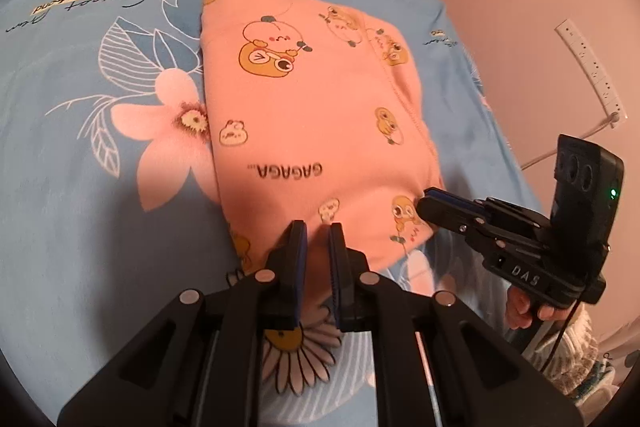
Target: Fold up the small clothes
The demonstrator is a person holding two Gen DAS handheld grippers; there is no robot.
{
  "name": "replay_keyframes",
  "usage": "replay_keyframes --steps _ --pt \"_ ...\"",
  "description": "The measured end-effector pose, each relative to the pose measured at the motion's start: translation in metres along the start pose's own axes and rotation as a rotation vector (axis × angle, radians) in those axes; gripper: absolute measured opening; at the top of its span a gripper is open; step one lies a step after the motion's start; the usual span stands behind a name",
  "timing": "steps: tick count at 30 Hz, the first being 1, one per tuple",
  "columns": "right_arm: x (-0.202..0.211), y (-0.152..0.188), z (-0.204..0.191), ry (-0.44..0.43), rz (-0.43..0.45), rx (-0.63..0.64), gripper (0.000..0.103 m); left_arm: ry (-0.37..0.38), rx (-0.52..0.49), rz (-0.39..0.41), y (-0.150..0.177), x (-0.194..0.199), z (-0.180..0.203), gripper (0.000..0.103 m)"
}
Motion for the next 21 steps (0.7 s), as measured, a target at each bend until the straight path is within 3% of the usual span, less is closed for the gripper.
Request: replay_keyframes --steps 1,3,4,5,6,10,14,17,21 --pt "0.004 0.0 -0.001 -0.012 0.003 -0.002 0.015 0.014 0.002 0.004 0.003 0.006 0.001 0.013" --pt "0.015 0.004 -0.002 -0.052 0.013 -0.01 0.038 0.039 0.003 0.02 0.007 0.015 0.001 0.038" --pt "0.021 0.006 0.0 -0.077 0.022 -0.024 0.054 0.041 0.015 0.038 0.007 0.021 -0.003 0.048" --pt "0.028 0.008 0.004 -0.105 0.041 -0.048 0.062 0.031 0.028 0.054 0.007 0.025 -0.006 0.067" --pt "0.033 0.011 0.009 -0.122 0.059 -0.07 0.062 0.021 0.044 0.075 0.005 0.03 -0.011 0.071" --pt "0.034 0.007 0.041 -0.165 0.068 -0.207 0.062 0.069 0.135 0.084 -0.008 0.031 -0.033 0.071" --pt "0.019 -0.007 0.06 -0.304 0.044 -0.313 0.062 0.198 0.204 0.065 -0.024 0.019 -0.044 0.071" --pt "0.009 -0.018 0.061 -0.359 0.037 -0.355 0.062 0.264 0.23 0.062 -0.035 0.014 -0.046 0.071" --pt "0.002 -0.034 0.056 -0.394 0.025 -0.345 0.062 0.295 0.218 0.057 -0.046 0.019 -0.045 0.071"
Point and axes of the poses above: each gripper's, at about its wrist camera, not at the fingertips, and x roughly against the way its jaws point, z to its right, y to its underside, the point moved 7 cm from there along -x, roughly the way its jaws point, and after that the axes turned 12 degrees about -z, right-handed, at the moved point
